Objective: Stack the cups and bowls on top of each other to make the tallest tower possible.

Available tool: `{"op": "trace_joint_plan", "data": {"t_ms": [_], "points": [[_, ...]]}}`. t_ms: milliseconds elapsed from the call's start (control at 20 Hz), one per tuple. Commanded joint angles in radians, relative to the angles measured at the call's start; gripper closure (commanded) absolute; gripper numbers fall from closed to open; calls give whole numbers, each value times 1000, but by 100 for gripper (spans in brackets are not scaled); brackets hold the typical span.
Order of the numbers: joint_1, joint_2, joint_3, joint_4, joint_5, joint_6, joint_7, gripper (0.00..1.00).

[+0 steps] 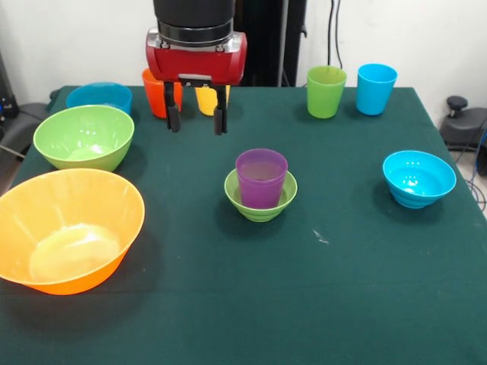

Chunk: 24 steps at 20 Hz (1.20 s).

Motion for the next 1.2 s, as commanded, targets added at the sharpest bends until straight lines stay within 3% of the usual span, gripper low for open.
{"op": "trace_joint_plan", "data": {"t_ms": [50, 750, 1200], "points": [[-44, 71, 90, 103, -133, 37, -327, 0], [-91, 56, 142, 121, -173, 83, -297, 0], [-121, -9, 140, 154, -174, 107, -299, 0]]}}
